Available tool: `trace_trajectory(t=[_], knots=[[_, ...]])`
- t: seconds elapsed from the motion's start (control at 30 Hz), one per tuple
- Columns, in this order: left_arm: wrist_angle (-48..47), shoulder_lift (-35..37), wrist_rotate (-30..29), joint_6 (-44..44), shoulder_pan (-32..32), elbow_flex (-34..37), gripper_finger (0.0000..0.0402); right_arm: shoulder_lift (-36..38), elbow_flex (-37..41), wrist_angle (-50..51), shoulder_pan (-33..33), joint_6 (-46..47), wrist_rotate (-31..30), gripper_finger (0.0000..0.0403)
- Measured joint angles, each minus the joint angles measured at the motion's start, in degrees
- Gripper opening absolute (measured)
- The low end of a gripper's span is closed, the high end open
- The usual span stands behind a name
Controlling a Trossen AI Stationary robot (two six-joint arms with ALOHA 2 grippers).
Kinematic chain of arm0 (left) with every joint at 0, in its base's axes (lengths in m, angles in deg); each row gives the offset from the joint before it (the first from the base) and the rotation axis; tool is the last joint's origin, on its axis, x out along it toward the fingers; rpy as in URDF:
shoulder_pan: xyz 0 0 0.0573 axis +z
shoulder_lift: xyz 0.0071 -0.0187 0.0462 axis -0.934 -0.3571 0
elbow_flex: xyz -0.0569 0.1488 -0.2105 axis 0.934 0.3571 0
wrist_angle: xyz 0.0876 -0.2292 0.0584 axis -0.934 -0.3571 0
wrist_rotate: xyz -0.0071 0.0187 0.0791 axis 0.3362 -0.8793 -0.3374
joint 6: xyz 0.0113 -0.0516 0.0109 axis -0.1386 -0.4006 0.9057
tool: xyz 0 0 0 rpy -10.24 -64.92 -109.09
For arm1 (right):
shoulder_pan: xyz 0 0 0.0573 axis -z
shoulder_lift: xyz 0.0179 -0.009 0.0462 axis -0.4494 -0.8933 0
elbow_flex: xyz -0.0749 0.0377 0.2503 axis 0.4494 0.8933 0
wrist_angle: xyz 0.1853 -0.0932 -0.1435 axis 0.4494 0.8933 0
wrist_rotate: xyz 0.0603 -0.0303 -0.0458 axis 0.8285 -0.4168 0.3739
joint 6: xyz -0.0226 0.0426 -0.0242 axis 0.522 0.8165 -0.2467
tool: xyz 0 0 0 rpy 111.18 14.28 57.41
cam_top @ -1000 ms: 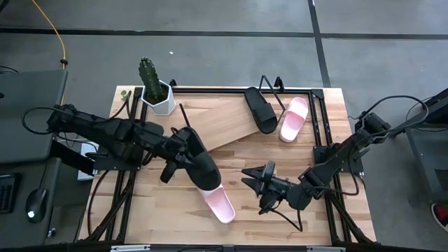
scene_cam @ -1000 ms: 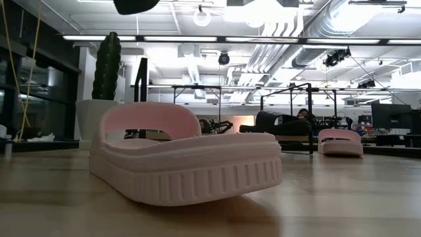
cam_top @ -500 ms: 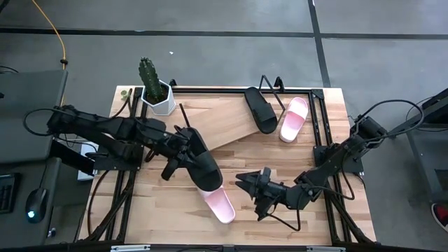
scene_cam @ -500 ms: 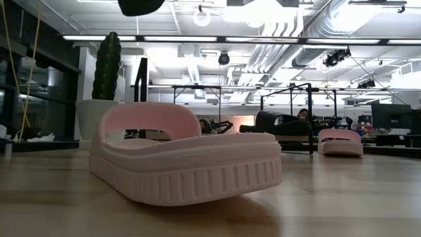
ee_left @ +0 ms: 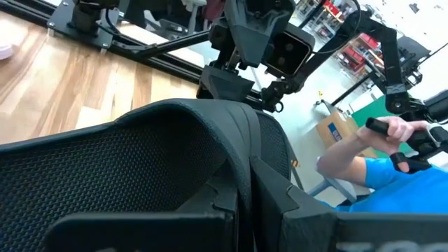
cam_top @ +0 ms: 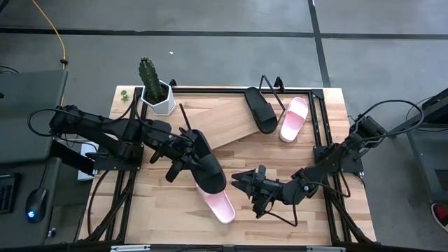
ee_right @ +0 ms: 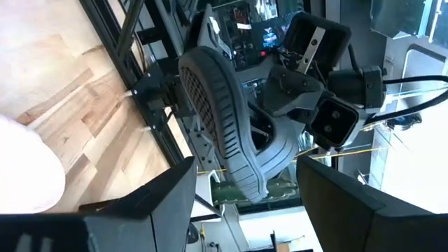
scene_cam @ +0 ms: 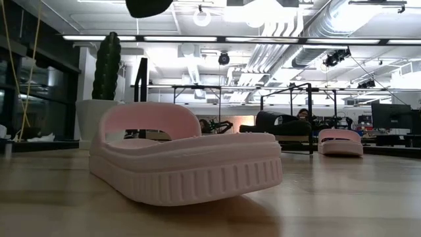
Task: Pick and place slides into the shelf
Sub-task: Put the left black slide on the shelf
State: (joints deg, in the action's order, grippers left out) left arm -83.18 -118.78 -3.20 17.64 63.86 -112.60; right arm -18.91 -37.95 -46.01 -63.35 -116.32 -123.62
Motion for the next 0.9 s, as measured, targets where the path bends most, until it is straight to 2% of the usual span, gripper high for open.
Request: trace_trajectory(t=[0.17,0.5,0.63,0.9], knots=[[0.06,0.0,-0.2,0.05,0.0,0.0,0.001,-0.01,0.0,0.01,0.84,0.34,3.98,0.0236],[0.04,-0.19,-0.2,0.52,0.0,0.0,0.001,0.0,0.0,0.0,1.05,0.39,5.0,0.0236],[-0.05,-0.89,-0.22,0.52,0.0,0.07,0.001,0.0,0.0,-0.02,1.57,0.7,7.74,0.0236],[3.93,-4.16,0.4,0.22,0.0,0.0,0.001,-2.62,-0.78,-0.81,3.39,0.52,8.78,0.0236]])
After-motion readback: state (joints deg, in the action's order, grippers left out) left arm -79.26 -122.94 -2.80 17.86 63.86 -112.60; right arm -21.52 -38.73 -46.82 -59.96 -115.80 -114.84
